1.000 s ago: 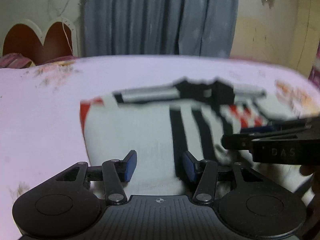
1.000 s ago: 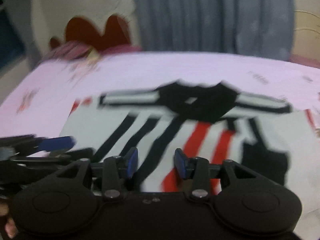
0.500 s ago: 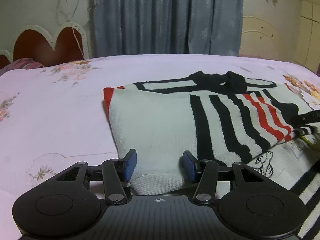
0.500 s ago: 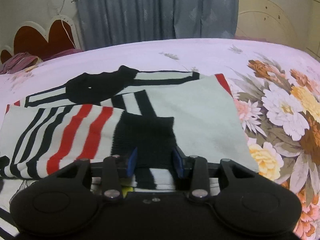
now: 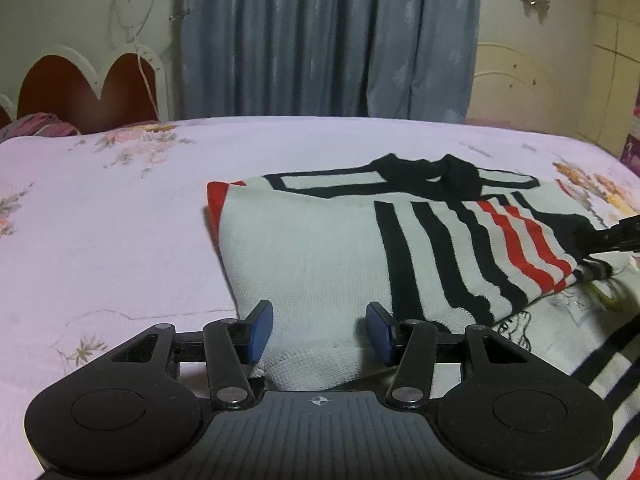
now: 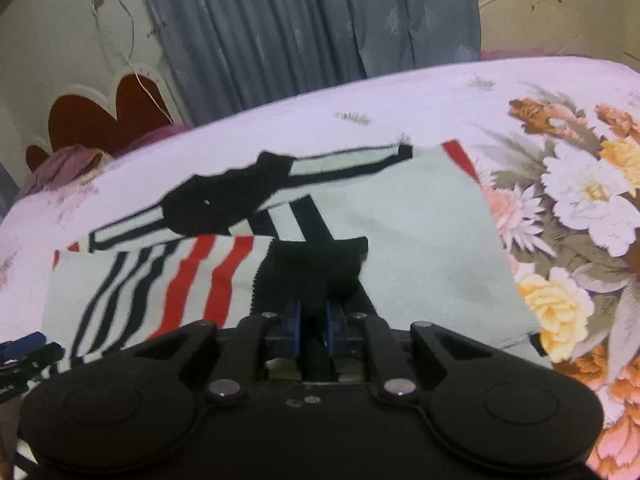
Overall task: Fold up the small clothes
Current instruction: 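Grasp the black hem with the right tool and lift it toward the collar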
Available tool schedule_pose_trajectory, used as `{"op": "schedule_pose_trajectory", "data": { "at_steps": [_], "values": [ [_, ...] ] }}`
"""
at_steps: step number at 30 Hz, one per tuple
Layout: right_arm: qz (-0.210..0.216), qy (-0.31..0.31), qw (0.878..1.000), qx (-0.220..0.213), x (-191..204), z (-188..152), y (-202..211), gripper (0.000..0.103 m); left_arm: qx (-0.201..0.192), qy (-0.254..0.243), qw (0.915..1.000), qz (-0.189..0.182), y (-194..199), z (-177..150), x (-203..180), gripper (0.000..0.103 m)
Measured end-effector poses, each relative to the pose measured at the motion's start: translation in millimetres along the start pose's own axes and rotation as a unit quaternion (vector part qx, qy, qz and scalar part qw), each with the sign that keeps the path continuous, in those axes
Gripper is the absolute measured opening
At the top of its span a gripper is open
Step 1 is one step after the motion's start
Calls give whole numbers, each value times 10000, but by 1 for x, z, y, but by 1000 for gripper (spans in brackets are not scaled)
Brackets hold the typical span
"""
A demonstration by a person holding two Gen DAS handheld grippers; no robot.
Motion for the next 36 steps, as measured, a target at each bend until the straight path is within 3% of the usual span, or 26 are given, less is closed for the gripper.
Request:
{"op": "schedule_pose_trajectory", "data": {
  "at_steps": [5, 7, 8, 10, 12, 13, 23, 25, 26, 27, 29, 36],
  "values": [
    [-100, -16, 9998, 196, -6, -15, -13, 12, 138, -224, 9997, 15, -5, -4, 1, 51],
    [-212, -19, 9996, 176, -5, -10, -8, 23, 80, -304, 9993, 219, 5, 3, -2, 51],
    [-458, 74, 9989, -39, -5, -6, 2, 30, -68, -354, 9991, 237, 13, 7, -5, 51],
    [-591, 379, 9966, -427, 3, -3, 19, 30, -51, -373, 9992, 157, 18, 6, -12, 51],
    [-526, 482, 9974, -114, 6, -10, 6, 26, 316, -388, 9985, 240, 3, -6, -14, 51],
    [-588, 477, 9970, 167, 3, -16, -6, 26, 282, -394, 9985, 273, 1, -7, -14, 52],
    [-537, 475, 9968, 357, -4, -13, -14, 27, 323, -377, 9973, 533, -2, -8, -19, 55],
    [-468, 476, 9969, 408, -2, -14, -13, 31, 353, -393, 9961, 703, -1, -7, -17, 69],
    [-469, 467, 9969, 437, -1, -13, -11, 41, 388, -354, 9940, 964, 2, -6, -13, 95],
    [-469, 461, 9970, 419, -2, -12, -4, 56, 397, -303, 9922, 1139, 6, -7, -8, 103],
    [-390, 471, 9981, 120, -3, -11, 18, 72, 353, -155, 9941, 1011, 19, -13, -6, 103],
    [336, -64, 9990, 300, -57, -56, 82, 62, 322, 271, 9963, 752, 82, -69, -10, 102]
  ]
}}
Point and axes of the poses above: each gripper's, at about its wrist camera, not at the fingertips, and y roughly against the way its jaws point, x to its left, z to its top, the point moved 10 cm from there along -y, roughly the way its jaws point, and after that the axes turned 9 degrees about x, right-handed, at the moved point
